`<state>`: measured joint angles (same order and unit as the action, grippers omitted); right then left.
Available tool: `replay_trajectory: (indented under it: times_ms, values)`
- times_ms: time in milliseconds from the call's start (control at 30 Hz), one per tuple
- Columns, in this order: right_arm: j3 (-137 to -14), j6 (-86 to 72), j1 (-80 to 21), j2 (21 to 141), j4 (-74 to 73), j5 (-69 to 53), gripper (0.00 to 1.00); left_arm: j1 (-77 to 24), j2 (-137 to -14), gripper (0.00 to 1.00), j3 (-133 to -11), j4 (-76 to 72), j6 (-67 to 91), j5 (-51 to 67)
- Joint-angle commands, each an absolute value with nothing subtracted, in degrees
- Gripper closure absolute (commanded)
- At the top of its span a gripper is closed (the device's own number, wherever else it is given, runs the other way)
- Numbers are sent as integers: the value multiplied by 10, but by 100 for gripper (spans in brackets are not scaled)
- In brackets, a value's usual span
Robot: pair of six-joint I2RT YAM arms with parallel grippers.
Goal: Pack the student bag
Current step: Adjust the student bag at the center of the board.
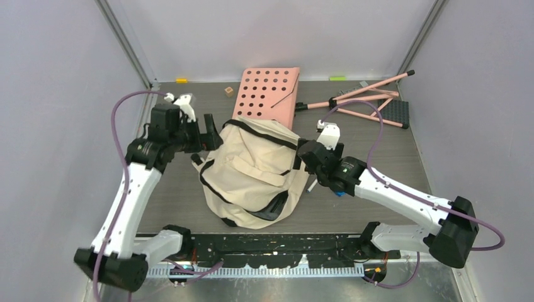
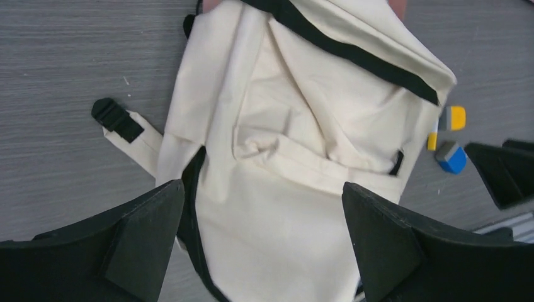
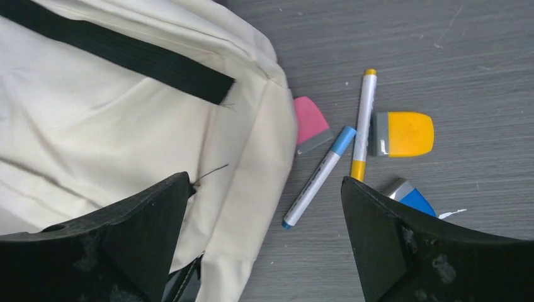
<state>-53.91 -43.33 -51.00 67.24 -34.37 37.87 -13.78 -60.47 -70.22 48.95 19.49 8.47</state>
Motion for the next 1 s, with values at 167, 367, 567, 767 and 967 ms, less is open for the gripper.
replay_trajectory:
  times_ms: [167, 367, 567, 767, 967]
  values:
    - [-430, -446, -431, 708, -143, 230, 4, -59, -853, 0, -667, 253, 206, 175]
    - [-393, -457, -381, 744, -80, 167, 4, -59, -957, 0, -690, 227, 192, 203]
    - [-363, -437, -348, 782, 36, 91, 7, -60, -1023, 31, -703, 232, 203, 236]
    - [-414, -419, -339, 840, 91, -37, 74, -59, -1009, 100, -704, 285, 238, 207]
    - [-524, -372, -385, 799, -23, -15, 99, -59, -847, 100, -673, 361, 278, 141]
